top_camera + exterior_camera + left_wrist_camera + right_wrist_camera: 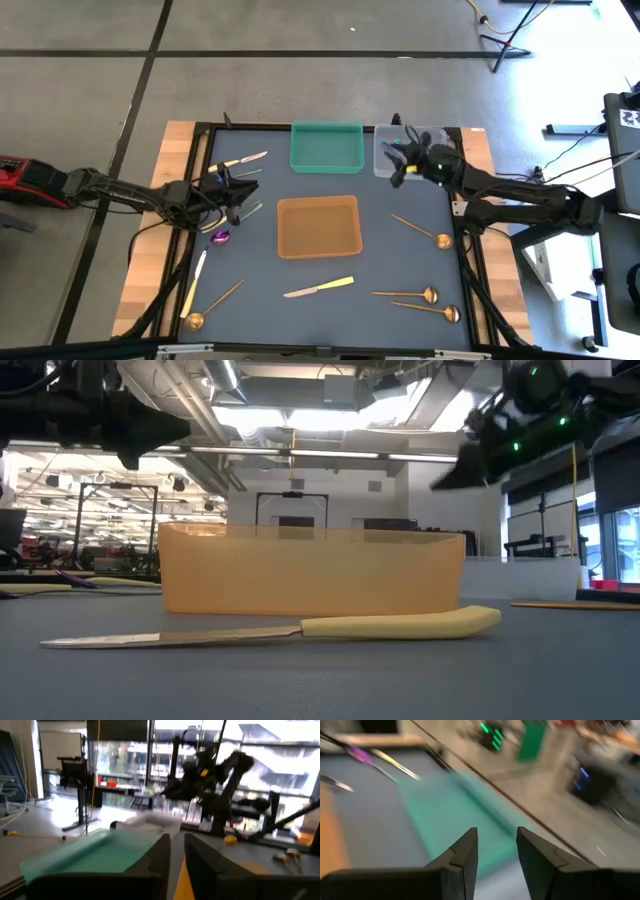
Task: Sort silverware by color (type)
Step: Put the blue spoon into the transparent bin
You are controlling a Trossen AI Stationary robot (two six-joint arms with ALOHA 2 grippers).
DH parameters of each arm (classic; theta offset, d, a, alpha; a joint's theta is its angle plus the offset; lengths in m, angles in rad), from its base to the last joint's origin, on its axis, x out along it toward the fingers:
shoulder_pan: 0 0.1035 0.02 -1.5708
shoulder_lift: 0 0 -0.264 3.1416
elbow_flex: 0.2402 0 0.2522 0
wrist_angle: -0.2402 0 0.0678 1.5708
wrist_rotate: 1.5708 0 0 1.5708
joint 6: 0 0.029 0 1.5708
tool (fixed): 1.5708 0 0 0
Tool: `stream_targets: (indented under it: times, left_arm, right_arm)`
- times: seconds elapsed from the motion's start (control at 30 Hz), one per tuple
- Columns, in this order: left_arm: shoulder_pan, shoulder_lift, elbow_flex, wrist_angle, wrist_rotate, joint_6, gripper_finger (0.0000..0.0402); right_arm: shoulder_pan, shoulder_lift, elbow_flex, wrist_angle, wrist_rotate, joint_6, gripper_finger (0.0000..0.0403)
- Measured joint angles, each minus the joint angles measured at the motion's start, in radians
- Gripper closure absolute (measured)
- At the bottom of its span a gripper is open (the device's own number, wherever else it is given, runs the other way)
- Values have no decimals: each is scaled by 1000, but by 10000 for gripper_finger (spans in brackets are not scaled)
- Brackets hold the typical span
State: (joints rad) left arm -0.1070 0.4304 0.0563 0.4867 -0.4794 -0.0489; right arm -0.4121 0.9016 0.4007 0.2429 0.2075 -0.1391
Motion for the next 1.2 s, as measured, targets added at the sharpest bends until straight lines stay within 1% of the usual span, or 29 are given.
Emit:
stream_targets:
  times: [0.07,0.2,0.3,0.4,0.53,0.7,0.93,1.03,1.2]
  left_arm:
    - [0,11,45,-108,8,-30,315]
    - [0,59,158,-399,77,-142,272]
    - [0,107,208,-560,87,-243,264]
    - [-8,148,218,-635,86,-350,266]
    - [-43,214,218,-729,106,-479,267]
    - [-81,313,218,-836,127,-624,267]
    - [-100,410,226,-895,252,-708,267]
    - [-100,429,276,-1005,260,-735,267]
    - [-99,467,382,-1160,250,-776,267]
  right_arm:
    - [82,2,0,56,0,0,279]
    - [233,23,0,155,0,-4,279]
    - [327,56,0,212,0,-18,279]
    - [409,97,0,275,0,-23,279]
    - [489,160,0,332,3,-24,279]
    - [526,218,0,362,29,-34,279]
    - [524,237,0,363,62,5,279]
    - [524,237,0,363,62,14,279]
    - [524,237,0,420,62,99,279]
